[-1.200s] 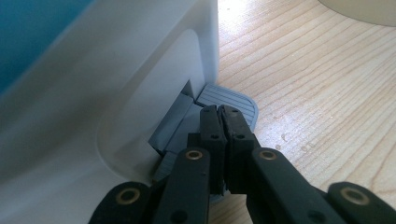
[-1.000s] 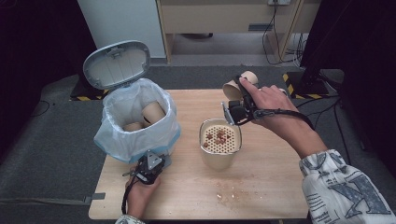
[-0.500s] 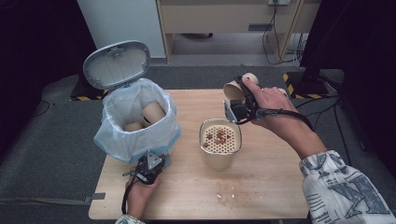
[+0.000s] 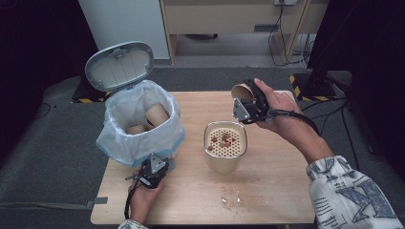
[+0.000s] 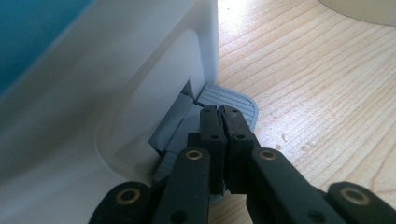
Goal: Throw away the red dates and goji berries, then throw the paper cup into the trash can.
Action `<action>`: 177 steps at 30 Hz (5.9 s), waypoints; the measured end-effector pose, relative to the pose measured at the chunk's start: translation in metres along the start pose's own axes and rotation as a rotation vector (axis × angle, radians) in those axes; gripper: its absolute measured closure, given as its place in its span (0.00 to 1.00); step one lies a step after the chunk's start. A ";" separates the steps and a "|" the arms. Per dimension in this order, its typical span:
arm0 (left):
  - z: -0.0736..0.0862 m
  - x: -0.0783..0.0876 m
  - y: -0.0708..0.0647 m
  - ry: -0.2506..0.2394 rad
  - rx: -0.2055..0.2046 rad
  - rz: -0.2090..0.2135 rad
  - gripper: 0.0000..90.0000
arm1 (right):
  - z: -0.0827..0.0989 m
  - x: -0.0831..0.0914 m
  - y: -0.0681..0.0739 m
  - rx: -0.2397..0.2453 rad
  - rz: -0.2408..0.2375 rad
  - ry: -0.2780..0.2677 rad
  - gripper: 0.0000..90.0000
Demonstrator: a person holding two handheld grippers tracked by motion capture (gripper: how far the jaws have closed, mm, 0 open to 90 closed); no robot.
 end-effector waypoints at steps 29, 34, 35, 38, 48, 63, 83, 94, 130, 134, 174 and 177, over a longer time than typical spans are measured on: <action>0.000 0.000 0.000 0.000 -0.001 0.000 0.97 | 0.047 0.001 -0.006 -0.433 -0.085 -0.047 0.37; 0.000 0.000 0.000 -0.001 -0.001 0.000 0.97 | 0.054 0.003 -0.008 -0.499 -0.098 -0.054 0.36; 0.000 0.000 0.000 -0.001 0.000 0.000 0.97 | 0.056 0.003 -0.008 -0.508 -0.095 -0.055 0.36; 0.000 0.000 0.000 0.000 0.000 0.001 0.97 | 0.058 0.003 -0.010 -0.542 -0.102 -0.061 0.36; 0.000 0.000 0.000 0.000 0.000 0.000 0.97 | 0.066 0.004 -0.013 -0.648 -0.127 -0.072 0.36; 0.000 0.000 0.000 0.000 -0.001 -0.001 0.97 | 0.069 0.009 -0.020 -0.792 -0.173 -0.127 0.36; 0.000 0.000 0.000 0.000 -0.001 -0.001 0.97 | 0.058 0.014 -0.027 -0.872 -0.234 -0.214 0.36; 0.000 0.000 0.000 0.000 -0.001 0.000 0.97 | 0.048 0.016 -0.031 -0.896 -0.266 -0.245 0.35; 0.000 0.000 0.000 0.000 -0.003 -0.001 0.97 | 0.009 0.017 -0.040 -0.942 -0.370 -0.312 0.35; 0.000 0.000 0.000 0.001 -0.003 -0.001 0.97 | 0.002 0.016 -0.039 -0.939 -0.387 -0.313 0.35; 0.000 0.000 0.000 0.003 -0.010 -0.006 0.97 | -0.082 0.003 -0.039 -0.952 -0.542 -0.396 0.35; 0.000 0.000 0.000 0.003 -0.010 -0.006 0.97 | -0.091 0.002 -0.038 -0.947 -0.552 -0.400 0.35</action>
Point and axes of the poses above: each handheld gripper's, and its own axes: x roughly backward along the jaws, z roughly out of its underside, y roughly to its left, the point moved 10 cm from there along -x, roughly forward along the jaws, and after that the axes turned 3 degrees about x, right-handed, at the moved point
